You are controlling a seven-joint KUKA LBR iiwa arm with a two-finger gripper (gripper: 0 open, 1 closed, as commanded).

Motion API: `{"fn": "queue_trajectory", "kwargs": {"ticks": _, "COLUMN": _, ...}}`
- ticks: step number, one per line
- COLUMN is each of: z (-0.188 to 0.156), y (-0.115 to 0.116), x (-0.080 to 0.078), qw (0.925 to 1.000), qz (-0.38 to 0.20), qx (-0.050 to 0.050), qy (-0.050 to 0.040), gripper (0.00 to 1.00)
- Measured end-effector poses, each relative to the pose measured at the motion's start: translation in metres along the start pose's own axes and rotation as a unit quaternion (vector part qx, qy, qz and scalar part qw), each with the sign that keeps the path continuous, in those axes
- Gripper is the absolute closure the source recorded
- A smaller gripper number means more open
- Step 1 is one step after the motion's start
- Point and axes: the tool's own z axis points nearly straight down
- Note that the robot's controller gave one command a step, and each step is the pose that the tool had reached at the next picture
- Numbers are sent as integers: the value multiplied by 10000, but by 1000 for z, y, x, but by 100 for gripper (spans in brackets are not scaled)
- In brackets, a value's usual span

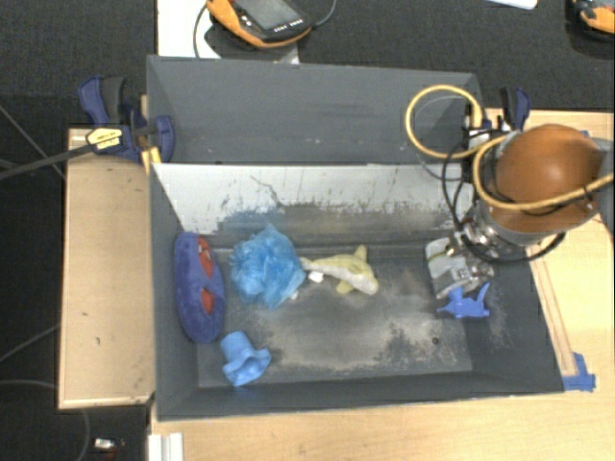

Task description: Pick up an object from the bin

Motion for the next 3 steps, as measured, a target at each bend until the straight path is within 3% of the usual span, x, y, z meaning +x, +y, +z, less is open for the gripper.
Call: {"fn": "queue_trajectory", "kwargs": {"ticks": 3, "z": -91, "y": 0, "x": -2, "qw": 10000, "qz": 28, "qx": -35, "qy": -30, "gripper": 100}}
